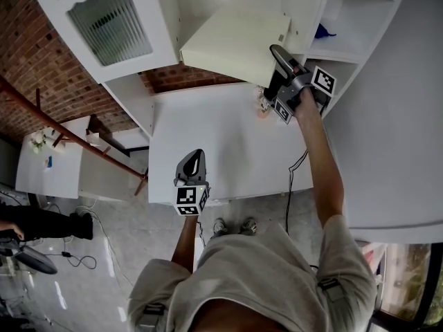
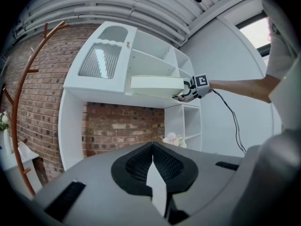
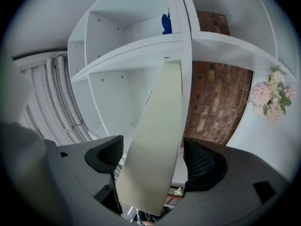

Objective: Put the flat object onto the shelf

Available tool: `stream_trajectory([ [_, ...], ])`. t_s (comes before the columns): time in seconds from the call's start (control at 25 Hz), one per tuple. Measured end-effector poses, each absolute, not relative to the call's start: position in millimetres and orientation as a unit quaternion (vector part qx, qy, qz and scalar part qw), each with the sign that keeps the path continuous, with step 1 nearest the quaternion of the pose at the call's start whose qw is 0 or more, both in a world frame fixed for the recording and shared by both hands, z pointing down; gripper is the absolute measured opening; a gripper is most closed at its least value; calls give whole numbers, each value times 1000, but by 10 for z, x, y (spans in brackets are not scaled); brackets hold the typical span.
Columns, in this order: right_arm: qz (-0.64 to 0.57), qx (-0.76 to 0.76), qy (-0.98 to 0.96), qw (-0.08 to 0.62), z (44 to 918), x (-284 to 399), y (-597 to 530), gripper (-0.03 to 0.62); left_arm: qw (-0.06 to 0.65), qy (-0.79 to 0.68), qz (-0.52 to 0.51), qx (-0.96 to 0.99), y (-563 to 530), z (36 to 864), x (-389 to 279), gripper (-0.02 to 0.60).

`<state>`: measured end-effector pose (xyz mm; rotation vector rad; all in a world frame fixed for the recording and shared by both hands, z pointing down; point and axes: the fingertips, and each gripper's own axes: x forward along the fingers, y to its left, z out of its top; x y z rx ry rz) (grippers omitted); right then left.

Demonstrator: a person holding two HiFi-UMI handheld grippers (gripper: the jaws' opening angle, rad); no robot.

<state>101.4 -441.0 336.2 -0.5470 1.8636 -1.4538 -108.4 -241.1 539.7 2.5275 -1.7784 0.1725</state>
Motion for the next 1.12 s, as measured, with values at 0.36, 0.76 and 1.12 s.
stream_trajectory([
  [0.36,-557,-240,714,350,3459,1335,-4462,371,2,-556,43,830,-2526,5187,-892,15],
  [0.76,-595,-248,688,335,3515,1360,-4849,368,0,-558,51,828,-2477,5215,-836,15],
  [1.12,-603,-242,675,350,3474,1315,-4864,302,7,-563,52,825,-2489,5262,-907,15],
])
